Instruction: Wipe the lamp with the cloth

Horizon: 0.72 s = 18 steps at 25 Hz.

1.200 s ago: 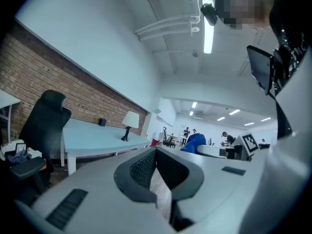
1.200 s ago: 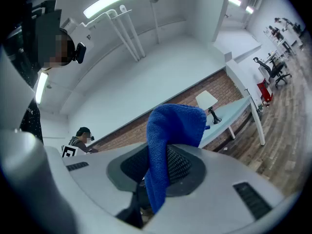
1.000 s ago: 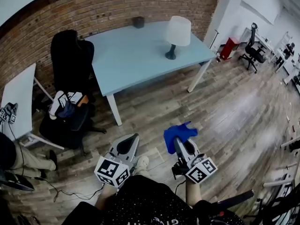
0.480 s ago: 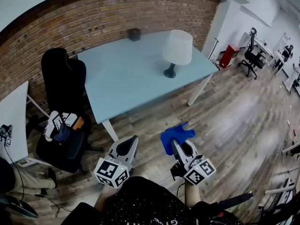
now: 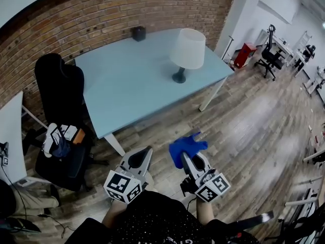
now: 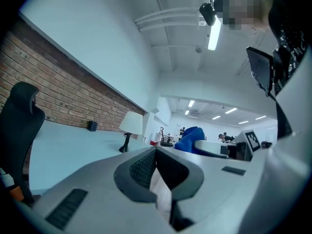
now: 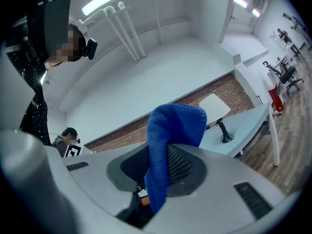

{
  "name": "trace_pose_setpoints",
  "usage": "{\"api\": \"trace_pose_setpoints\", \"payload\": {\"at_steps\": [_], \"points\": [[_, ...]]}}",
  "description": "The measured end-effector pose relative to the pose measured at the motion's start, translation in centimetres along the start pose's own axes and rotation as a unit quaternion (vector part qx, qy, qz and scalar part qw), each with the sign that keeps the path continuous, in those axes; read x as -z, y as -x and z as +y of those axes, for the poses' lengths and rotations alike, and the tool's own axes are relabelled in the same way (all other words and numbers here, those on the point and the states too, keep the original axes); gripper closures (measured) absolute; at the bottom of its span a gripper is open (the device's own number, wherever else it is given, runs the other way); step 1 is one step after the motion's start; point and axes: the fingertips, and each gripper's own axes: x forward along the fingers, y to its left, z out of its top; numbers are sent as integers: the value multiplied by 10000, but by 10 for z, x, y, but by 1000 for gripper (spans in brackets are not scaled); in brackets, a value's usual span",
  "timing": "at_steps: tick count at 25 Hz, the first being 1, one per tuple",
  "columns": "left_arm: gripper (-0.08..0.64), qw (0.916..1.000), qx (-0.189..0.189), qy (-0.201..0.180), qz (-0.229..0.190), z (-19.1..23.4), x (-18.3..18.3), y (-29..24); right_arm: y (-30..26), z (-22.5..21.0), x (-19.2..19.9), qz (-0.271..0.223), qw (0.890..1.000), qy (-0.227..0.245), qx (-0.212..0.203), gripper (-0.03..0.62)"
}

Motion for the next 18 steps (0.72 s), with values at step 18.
{"api": "trace_pose_setpoints", "payload": {"at_steps": [18], "points": [[552,9988,456,173,50,46,-12,-148,-59,-109,-32,-221,9974,-25,689,518]]}}
